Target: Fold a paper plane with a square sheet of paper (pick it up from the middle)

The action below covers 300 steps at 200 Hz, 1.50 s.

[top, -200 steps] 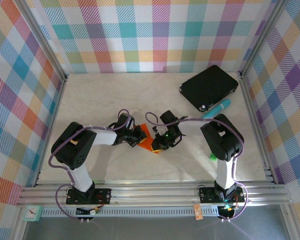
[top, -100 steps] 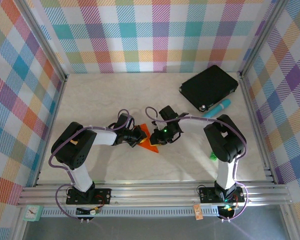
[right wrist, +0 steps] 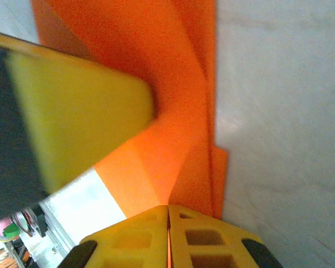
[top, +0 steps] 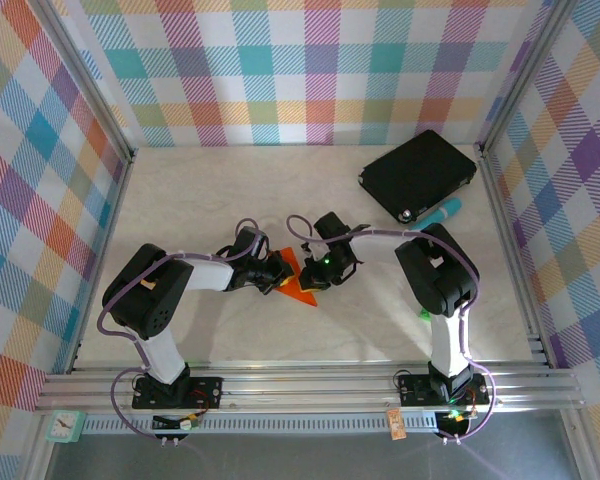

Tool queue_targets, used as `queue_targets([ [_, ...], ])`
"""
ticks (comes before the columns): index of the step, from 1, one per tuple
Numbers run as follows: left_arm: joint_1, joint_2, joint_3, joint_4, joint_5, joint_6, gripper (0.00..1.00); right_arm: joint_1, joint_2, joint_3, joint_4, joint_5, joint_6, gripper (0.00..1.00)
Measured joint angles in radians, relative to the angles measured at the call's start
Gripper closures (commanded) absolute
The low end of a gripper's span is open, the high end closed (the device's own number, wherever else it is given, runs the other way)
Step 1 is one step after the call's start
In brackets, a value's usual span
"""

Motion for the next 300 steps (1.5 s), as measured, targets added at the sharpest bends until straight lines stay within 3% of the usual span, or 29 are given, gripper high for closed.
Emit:
queue_targets([
  [148,0.000,-0.001,0.004,-0.012,-0.007,-0.003,1.00,-0.003,-0.126,-0.165,-0.045,-0.015,-0.001,0.89],
  [222,0.000,-0.001,0.004,-0.011,-0.006,-0.003,1.00,-0.003,-0.223,-0.196,-0.071,0.035,0.001,0.81],
  [300,0.000,-0.001,0.004,-0.011,-0.002,-0.003,1.00,0.005,-0.082,-0.036,-0.030,0.057,0.014,0.89],
])
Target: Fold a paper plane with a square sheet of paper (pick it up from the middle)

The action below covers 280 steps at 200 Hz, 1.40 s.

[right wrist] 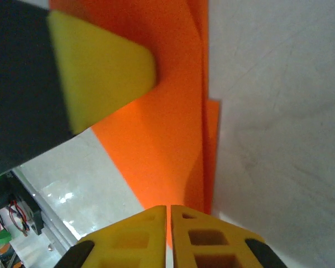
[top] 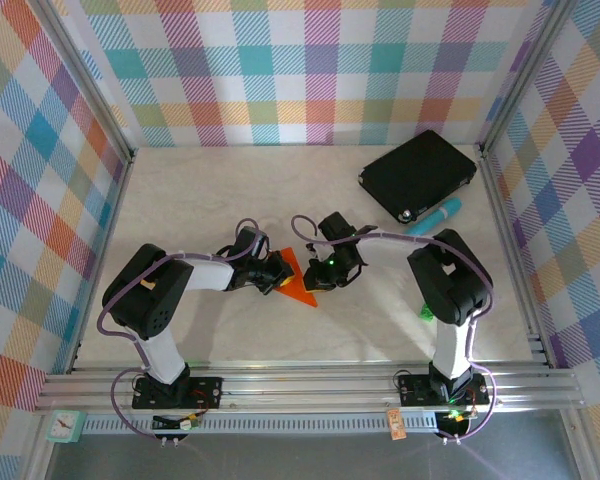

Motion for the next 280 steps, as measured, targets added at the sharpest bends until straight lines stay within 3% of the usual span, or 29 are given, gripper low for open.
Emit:
queue_targets([
  [144,-0.017,-0.087,0.012,-0.087,-0.016,0.083,0.96,0.005,0.047,0.019,-0.023,0.014,0.001,0.94],
  [220,-0.004,-0.003,0.033,-0.055,-0.022,0.079,0.97,0.005,0.053,0.033,-0.049,0.028,0.000,0.94],
  [280,0.044,0.016,0.031,-0.032,0.043,0.082,0.96,0.012,0.055,0.051,-0.083,0.070,-0.027,0.95],
])
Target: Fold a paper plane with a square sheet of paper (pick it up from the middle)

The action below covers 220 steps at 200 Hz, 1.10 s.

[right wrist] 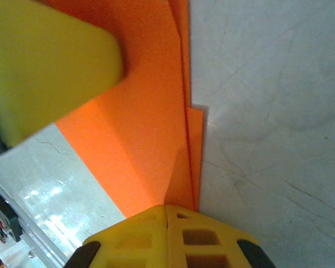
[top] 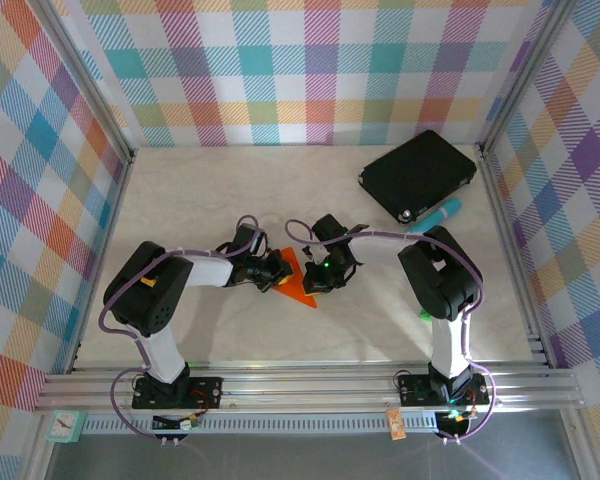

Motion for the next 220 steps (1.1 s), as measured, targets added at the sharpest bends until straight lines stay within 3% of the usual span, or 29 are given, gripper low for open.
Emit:
queue_targets([
  [129,0.246,0.080,0.135,-0.157,0.107,0.167,0.93,0.005,0.005,0.008,-0.010,0.030,-0.018,0.95],
  [189,0.344,0.095,0.207,-0.223,0.023,0.239,0.91,0.005,0.000,0.011,0.003,0.021,-0.017,0.93],
  [220,0.352,0.014,0.173,-0.220,-0.023,0.231,0.88,0.005,-0.003,0.024,0.003,0.031,-0.011,0.84],
])
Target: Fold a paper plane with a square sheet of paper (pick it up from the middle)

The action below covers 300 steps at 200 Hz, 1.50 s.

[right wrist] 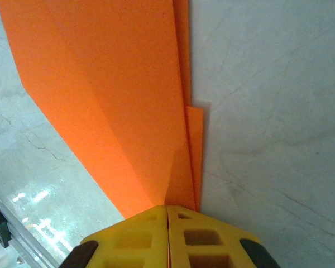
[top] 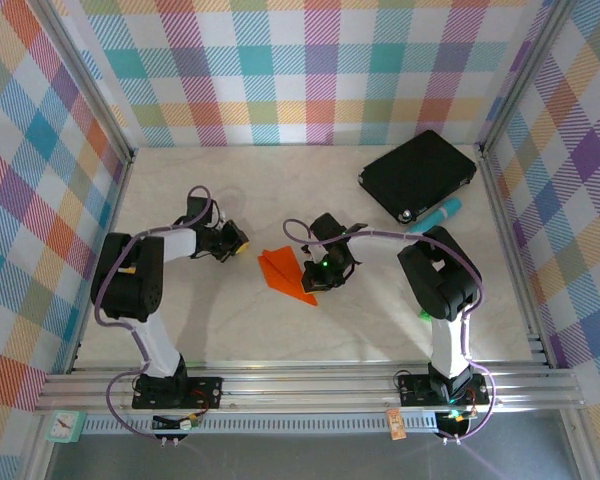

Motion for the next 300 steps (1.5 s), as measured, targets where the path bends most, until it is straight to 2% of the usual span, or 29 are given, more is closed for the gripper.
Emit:
queue_targets([
  [31,0.000,-0.249,-0.101,0.000,-0.035,-0.021,0.80,-0.009,-0.043,0.008,0.037,0.008,0.029,0.67],
  [56,0.000,-0.427,-0.181,-0.002,-0.049,-0.037,0.67,-0.022,-0.142,0.000,0.103,0.008,0.047,0.59],
  [88,-0.003,-0.555,-0.302,-0.024,-0.053,-0.081,0.48,-0.044,-0.197,-0.004,0.153,0.007,0.032,0.58],
  [120,-0.026,-0.634,-0.396,-0.027,-0.056,-0.135,0.33,-0.061,-0.124,0.002,0.145,-0.008,-0.005,0.59],
  [146,-0.050,-0.678,-0.465,-0.006,-0.056,-0.176,0.26,-0.068,-0.048,0.025,0.127,-0.032,-0.030,0.61],
  [198,-0.095,-0.684,-0.520,0.050,-0.055,-0.226,0.20,-0.067,0.023,0.089,0.114,-0.108,-0.065,0.71],
  [256,-0.123,-0.665,-0.520,0.116,-0.050,-0.246,0.18,-0.067,0.062,0.121,0.114,-0.163,-0.079,0.94],
  [276,-0.134,-0.660,-0.520,0.146,-0.036,-0.257,0.18,-0.067,0.061,0.122,0.122,-0.174,-0.080,0.95],
  [300,-0.156,-0.653,-0.520,0.199,-0.019,-0.273,0.27,-0.071,0.042,0.121,0.143,-0.185,-0.064,0.96],
])
